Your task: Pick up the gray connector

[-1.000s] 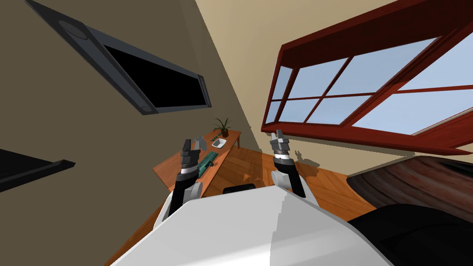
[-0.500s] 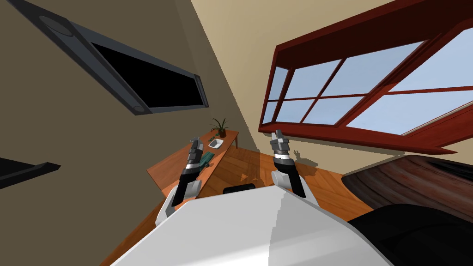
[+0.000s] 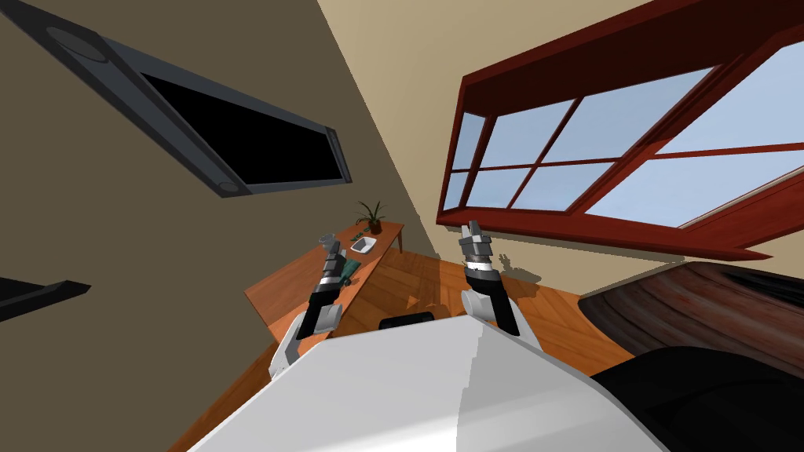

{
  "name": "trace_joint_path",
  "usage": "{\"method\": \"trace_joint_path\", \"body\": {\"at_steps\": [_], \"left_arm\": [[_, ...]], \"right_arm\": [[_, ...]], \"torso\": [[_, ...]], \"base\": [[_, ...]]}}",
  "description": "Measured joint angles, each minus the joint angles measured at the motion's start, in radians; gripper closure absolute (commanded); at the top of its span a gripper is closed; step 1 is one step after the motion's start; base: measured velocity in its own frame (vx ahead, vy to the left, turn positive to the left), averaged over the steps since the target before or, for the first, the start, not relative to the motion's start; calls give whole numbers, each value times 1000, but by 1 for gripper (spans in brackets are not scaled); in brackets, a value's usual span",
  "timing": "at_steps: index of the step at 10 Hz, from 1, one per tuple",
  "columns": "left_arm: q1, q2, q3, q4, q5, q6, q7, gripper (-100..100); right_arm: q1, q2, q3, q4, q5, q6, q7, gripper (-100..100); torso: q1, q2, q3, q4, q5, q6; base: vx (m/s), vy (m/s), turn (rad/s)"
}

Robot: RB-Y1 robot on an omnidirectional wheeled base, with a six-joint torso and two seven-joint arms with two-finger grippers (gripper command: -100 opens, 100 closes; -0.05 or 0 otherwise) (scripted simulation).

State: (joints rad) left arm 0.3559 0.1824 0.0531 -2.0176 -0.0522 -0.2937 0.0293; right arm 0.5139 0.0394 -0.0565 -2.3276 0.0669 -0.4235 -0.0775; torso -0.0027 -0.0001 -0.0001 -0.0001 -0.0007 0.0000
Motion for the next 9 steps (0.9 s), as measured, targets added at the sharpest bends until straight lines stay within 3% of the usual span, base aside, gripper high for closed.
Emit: {"method": "trace_joint_path", "body": {"at_steps": [3, 4, 7, 9], "left_arm": [[-37, 1, 14, 67, 6, 66, 10, -100], [-60, 2, 22, 113, 10, 85, 14, -100], [-73, -4, 31, 148, 17, 153, 23, -100], [-96, -30, 34, 194, 17, 208, 21, -100]], "right_arm": [[0, 0, 0, 0, 0, 0, 0, 0], [0, 0, 0, 0, 0, 0, 0, 0], [0, 0, 0, 0, 0, 0, 0, 0], [0, 0, 0, 0, 0, 0, 0, 0]], "torso": [[0, 0, 0, 0, 0, 0], [-1, 0, 0, 0, 0, 0], [0, 0, 0, 0, 0, 0], [1, -1, 0, 0, 0, 0]], "base": [[4, -51, -6], [8, -46, -3], [4, -38, -4], [9, -22, -2]]}}
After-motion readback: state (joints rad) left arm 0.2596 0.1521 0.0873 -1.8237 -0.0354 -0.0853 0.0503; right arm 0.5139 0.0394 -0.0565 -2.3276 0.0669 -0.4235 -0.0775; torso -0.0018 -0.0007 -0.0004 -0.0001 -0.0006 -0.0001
